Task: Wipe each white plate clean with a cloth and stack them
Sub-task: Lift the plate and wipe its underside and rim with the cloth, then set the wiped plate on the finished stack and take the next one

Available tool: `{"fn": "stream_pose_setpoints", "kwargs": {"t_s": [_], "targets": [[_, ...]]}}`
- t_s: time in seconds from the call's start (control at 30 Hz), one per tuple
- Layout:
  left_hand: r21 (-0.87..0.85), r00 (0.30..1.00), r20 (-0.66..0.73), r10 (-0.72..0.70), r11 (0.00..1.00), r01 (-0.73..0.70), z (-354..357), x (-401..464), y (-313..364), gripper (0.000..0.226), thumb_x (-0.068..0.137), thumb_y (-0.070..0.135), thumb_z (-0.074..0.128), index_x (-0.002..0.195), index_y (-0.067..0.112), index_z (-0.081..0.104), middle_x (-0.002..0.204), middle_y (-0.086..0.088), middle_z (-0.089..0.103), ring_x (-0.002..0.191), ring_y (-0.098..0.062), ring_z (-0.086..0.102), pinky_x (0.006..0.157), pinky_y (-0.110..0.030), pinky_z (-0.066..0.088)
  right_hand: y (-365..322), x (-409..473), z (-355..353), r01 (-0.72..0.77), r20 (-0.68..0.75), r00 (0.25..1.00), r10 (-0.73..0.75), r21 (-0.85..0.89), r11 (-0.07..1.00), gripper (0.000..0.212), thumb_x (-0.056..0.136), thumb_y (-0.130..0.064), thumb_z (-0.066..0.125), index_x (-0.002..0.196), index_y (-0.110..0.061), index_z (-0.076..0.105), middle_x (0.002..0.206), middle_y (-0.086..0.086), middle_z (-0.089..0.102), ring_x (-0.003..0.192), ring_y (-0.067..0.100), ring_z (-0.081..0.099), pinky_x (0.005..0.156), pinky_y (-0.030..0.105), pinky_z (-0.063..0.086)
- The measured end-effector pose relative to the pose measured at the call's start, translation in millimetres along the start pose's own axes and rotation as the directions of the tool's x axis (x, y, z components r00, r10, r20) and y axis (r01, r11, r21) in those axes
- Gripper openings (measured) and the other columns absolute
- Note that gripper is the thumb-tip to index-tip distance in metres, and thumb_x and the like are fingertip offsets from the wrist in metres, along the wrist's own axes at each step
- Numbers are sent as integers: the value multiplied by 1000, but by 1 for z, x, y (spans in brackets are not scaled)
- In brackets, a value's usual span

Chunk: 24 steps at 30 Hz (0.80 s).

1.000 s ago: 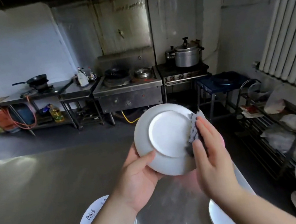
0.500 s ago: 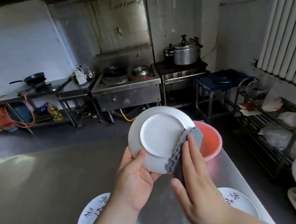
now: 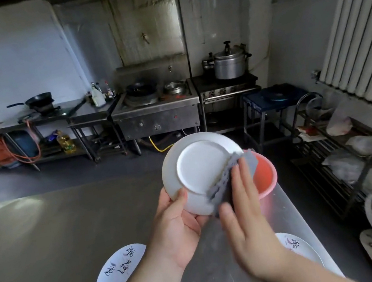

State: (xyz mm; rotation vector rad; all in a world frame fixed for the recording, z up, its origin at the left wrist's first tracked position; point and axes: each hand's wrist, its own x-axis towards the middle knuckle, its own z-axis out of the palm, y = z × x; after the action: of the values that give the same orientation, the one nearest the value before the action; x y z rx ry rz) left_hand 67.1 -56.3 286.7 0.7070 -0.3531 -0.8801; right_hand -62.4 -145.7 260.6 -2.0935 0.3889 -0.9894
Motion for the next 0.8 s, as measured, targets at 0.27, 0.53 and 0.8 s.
{"fn": "stream_pose_setpoints", "kwargs": {"t_s": [0.27, 0.53, 0.8], "targets": [[200, 989, 92, -116, 975, 96, -2, 2, -8, 52, 98, 16, 59, 149, 22, 53, 147, -11, 62, 130, -33, 63, 84, -50, 60, 35, 70, -99, -239, -20, 969, 247, -341, 909, 42, 107, -53, 35, 72, -50, 58, 65, -26, 62, 63, -3, 59, 58, 24, 41], [386, 956, 7, -292, 883, 267, 0, 15, -62, 46, 100, 18, 55, 146, 21, 56, 141, -13, 66, 122, -31, 67, 85, -49, 60, 94, 15, -153, -480, 298, 804, 515, -186, 857, 41, 102, -50, 49, 67, -29, 54, 57, -9, 65, 50, 10, 57, 49, 12, 41], [464, 877, -121, -464, 755, 464, 20, 35, -131, 77, 105, 69, 6, 155, 27, 47, 146, 11, 63, 142, -5, 49, 123, -33, 26, 154, -26, -175, -829, 257, 531, 808, -41, 558, 79, 86, -90, 20, 89, -33, 75, 86, -1, 81, 80, 14, 78, 83, 36, 52]]}}
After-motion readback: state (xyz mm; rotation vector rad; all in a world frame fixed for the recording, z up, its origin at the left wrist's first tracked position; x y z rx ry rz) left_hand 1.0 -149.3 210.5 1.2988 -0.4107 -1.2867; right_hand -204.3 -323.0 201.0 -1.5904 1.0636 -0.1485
